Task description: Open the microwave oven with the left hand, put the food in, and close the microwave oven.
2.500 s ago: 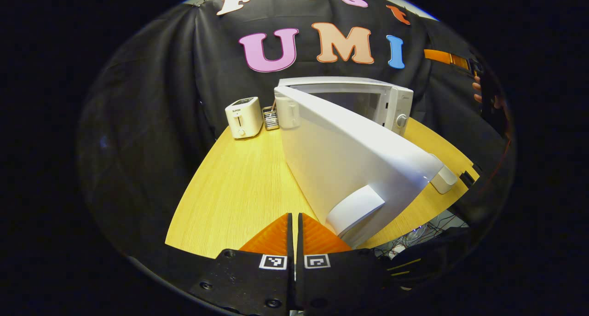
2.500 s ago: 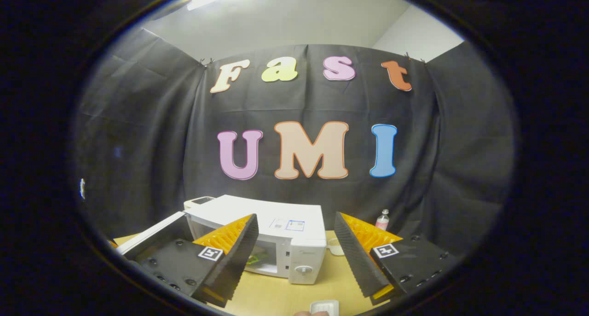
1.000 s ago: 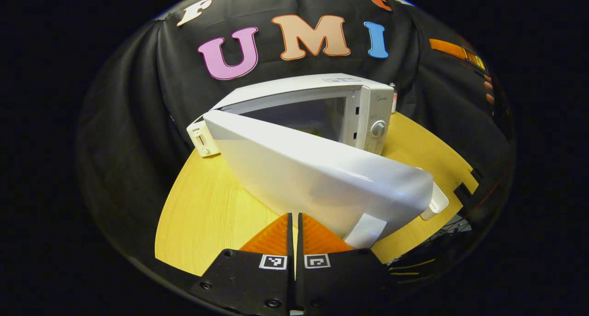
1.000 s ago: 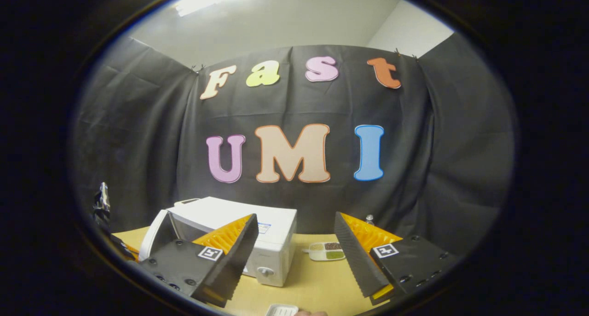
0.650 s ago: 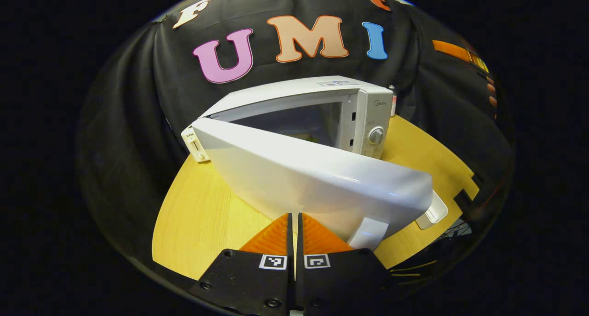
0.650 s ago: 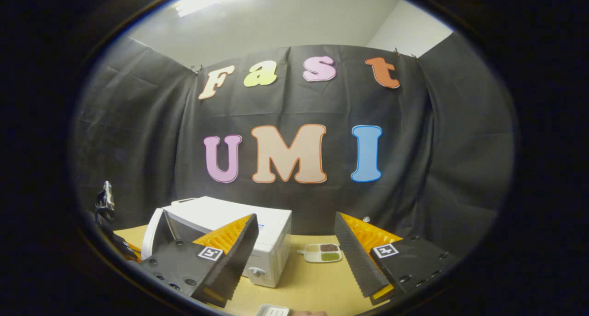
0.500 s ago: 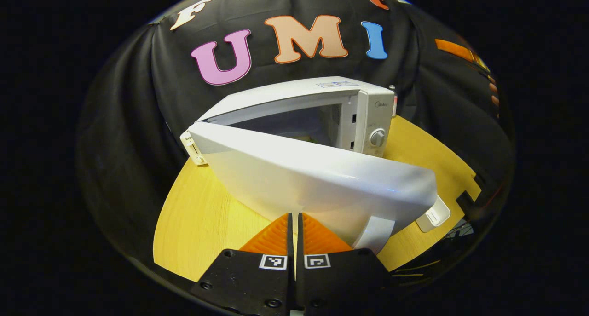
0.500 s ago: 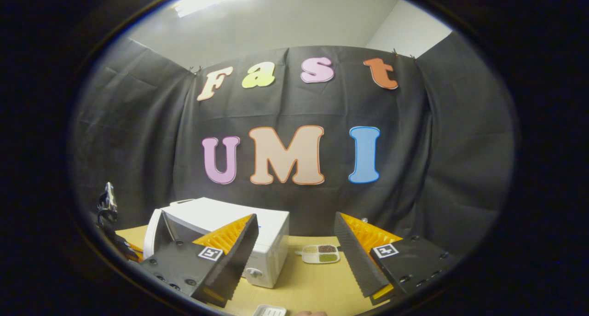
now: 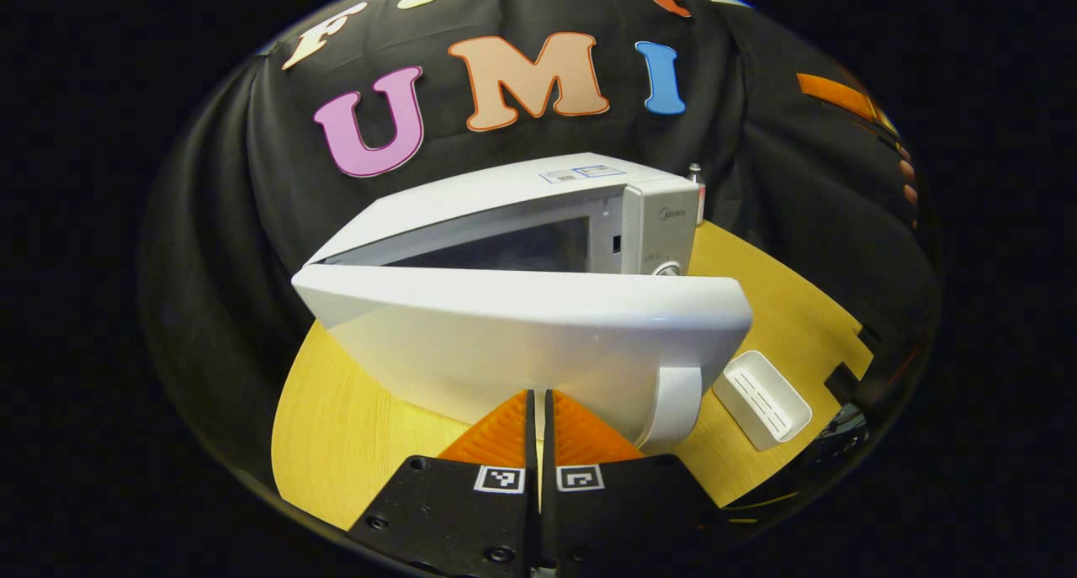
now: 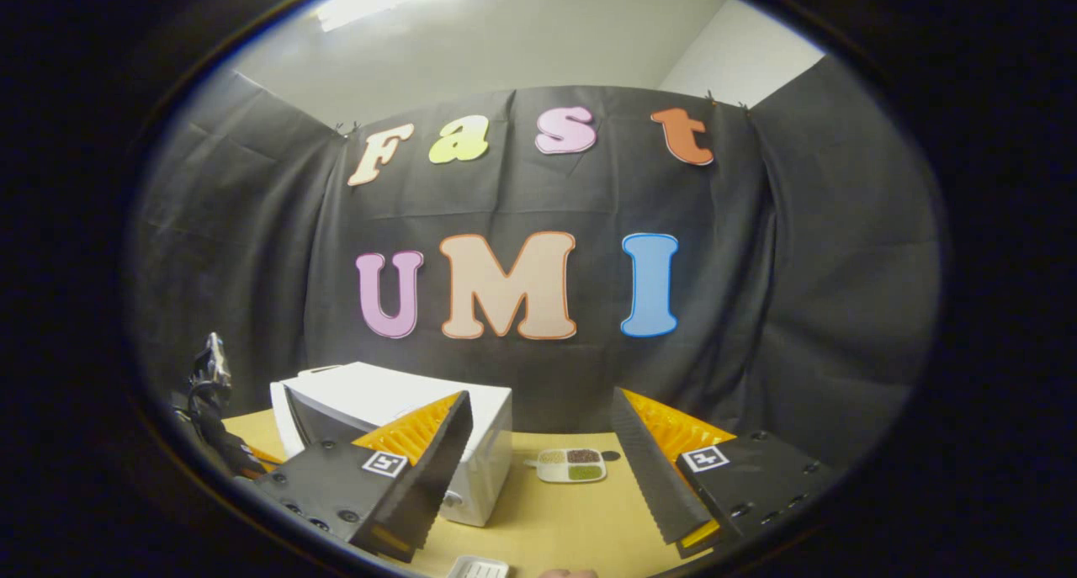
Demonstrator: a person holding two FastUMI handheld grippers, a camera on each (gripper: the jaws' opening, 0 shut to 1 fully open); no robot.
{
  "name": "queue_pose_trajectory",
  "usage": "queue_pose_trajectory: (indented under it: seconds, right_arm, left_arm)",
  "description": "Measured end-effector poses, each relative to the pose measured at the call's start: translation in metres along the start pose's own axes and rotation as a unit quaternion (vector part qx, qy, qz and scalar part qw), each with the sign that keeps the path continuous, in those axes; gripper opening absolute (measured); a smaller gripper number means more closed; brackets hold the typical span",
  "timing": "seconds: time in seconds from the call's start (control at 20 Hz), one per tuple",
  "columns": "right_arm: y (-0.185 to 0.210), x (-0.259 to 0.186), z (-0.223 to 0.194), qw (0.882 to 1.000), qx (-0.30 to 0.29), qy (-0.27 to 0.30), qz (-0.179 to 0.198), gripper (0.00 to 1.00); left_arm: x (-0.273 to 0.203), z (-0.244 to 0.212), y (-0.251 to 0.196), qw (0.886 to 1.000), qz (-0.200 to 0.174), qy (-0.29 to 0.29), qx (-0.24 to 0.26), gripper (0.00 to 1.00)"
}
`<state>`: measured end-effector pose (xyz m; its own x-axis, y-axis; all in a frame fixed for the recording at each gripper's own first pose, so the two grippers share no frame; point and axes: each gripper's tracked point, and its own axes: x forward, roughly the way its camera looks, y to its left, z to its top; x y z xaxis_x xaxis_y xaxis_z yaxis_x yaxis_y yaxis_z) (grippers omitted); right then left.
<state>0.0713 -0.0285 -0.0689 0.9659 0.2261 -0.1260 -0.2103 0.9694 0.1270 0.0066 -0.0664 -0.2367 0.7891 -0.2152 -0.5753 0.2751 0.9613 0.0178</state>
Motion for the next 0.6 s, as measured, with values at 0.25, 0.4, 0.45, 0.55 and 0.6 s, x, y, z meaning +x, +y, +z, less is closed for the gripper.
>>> queue_pose_trajectory:
  seconds: [0.25, 0.4, 0.45, 0.55, 0.6]
  right_arm:
    - [-0.005, -0.004, 0.001, 1.000, -0.003, 0.002, -0.004, 0.96]
    - [-0.012, -0.009, 0.002, 1.000, 0.002, 0.003, -0.012, 0.96]
    - [-0.016, -0.009, 0.002, 1.000, 0.002, 0.003, -0.016, 0.96]
    - [-0.021, -0.011, 0.003, 1.000, 0.006, 0.003, -0.020, 0.96]
    - [-0.023, -0.012, 0.004, 1.000, 0.008, 0.003, -0.022, 0.96]
  left_arm:
    - [0.025, 0.011, -0.022, 1.000, -0.027, 0.004, 0.008, 0.00]
    - [0.037, 0.017, -0.030, 0.999, -0.034, 0.004, 0.022, 0.00]
    - [0.040, 0.019, -0.032, 0.999, -0.036, 0.004, 0.023, 0.00]
    - [0.046, 0.023, -0.035, 0.999, -0.041, 0.005, 0.025, 0.00]
    - [0.050, 0.025, -0.034, 0.999, -0.040, 0.004, 0.025, 0.00]
